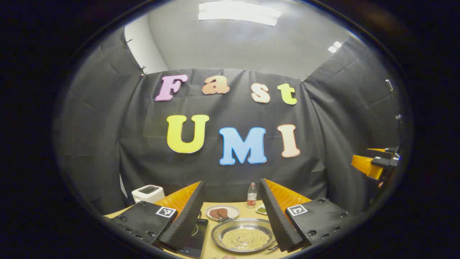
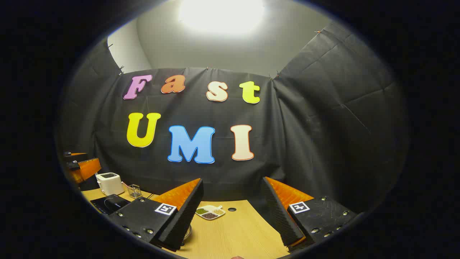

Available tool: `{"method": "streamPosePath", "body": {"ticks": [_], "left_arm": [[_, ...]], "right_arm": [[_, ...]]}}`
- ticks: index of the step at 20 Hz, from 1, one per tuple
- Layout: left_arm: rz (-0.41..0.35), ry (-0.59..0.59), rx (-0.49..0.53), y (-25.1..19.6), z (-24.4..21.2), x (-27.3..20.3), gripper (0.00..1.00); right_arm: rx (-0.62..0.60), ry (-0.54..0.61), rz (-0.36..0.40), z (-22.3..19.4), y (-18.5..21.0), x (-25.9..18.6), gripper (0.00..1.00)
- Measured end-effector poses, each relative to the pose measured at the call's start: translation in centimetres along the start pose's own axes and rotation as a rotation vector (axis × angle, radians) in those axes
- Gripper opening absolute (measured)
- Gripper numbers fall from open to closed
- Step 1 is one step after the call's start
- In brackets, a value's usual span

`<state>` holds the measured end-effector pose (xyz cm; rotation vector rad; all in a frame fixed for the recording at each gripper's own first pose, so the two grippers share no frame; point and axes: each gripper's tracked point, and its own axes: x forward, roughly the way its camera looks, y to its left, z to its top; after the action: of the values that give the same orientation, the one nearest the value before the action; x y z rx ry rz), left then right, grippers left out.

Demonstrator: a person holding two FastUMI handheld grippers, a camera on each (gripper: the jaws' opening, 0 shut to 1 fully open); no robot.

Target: First push the handle of the pot to place it horizontally, then grasp the pot with both hands and set it on the induction cooktop.

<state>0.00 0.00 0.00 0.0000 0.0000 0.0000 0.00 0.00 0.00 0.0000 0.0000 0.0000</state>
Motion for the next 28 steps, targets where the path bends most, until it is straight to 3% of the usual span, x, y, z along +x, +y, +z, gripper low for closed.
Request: {"method": "streamPosePath", "body": {"ticks": [2, 5, 7, 9, 14, 19, 22, 26, 27, 28], "left_arm": [[0.012, -0.007, 0.001, 0.7, 0.2, -0.1, 0.93], [0.023, -0.013, 0.0, 1.3, 0.6, -0.3, 0.99], [0.032, -0.018, -0.002, 1.8, 0.6, -0.7, 0.93], [0.038, -0.02, -0.006, 2.3, 0.6, -0.7, 0.99], [0.041, -0.019, 0.007, 3.1, 0.5, -1.0, 0.96], [0.041, -0.027, 0.003, 3.5, 0.9, -1.1, 0.99], [0.041, -0.03, 0.01, 4.1, 0.9, -1.2, 0.93], [0.041, -0.034, 0.01, 4.9, 1.0, -1.4, 0.96], [0.042, -0.036, 0.012, 5.2, 1.0, -1.5, 0.96], [0.042, -0.037, 0.013, 5.5, 0.9, -1.5, 0.93]], "right_arm": [[0.004, -0.004, 0.013, 0.2, 0.6, 0.2, 0.98], [0.006, -0.011, 0.028, 0.4, 1.2, 0.3, 0.98], [0.005, -0.013, 0.036, 0.5, 1.6, 0.3, 0.98], [0.005, -0.011, 0.043, 0.5, 2.0, 0.2, 0.98], [0.0, -0.007, 0.056, 0.4, 2.7, 0.2, 0.98], [0.009, -0.001, 0.062, 0.3, 3.4, 0.2, 0.98], [0.004, -0.002, 0.064, 0.4, 3.9, 0.1, 0.98], [0.01, 0.01, 0.074, 0.2, 4.9, -0.1, 0.98], [0.011, 0.013, 0.073, 0.2, 5.1, -0.1, 0.95], [0.01, 0.016, 0.072, 0.2, 5.2, -0.1, 0.85]]}}
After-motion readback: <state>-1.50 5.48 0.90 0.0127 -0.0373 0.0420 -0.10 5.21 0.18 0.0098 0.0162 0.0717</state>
